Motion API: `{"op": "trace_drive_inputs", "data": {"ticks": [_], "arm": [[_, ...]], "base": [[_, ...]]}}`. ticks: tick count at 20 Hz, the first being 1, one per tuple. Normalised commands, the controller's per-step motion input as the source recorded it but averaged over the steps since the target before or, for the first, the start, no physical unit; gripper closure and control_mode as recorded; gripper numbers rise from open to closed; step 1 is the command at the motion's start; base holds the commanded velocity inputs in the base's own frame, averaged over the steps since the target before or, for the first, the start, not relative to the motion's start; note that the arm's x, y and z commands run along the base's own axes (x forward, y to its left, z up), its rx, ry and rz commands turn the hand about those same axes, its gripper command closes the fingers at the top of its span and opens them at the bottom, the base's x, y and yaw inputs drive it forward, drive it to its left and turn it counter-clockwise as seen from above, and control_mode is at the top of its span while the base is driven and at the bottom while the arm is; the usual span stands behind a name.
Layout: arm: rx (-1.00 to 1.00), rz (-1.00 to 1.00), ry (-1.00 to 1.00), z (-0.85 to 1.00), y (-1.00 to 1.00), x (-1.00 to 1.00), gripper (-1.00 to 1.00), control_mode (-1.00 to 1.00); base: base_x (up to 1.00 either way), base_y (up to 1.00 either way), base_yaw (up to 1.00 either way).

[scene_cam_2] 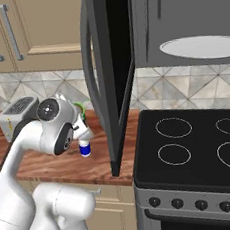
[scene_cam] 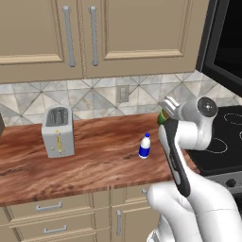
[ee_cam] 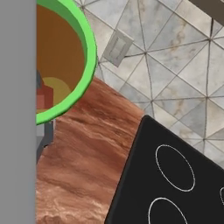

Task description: Place the microwavable item in the microwave. Then, close the microwave door and press the start button.

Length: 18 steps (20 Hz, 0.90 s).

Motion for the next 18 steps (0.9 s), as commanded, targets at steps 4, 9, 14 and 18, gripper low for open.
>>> {"op": "trace_drive_inputs", "data": {"ticks": [4, 9, 14, 18], "arm": [[-0.02, 0.09, 0.0, -0.1, 0.25, -0.1, 1.0, -1.0], [-0.05, 0.06, 0.0, -0.1, 0.13, -0.03, 1.0, -1.0], [-0.07, 0.01, -0.16, -0.05, 0.07, -0.58, 1.0, 1.0], [0.0, 0.0, 0.0, 0.0, 0.0, 0.0, 1.0, 1.0]], "base": [[0.0, 0.0, 0.0], [0.0, 0.0, 0.0], [-0.2, 0.0, 0.0], [-1.0, 0.0, -0.01]]}}
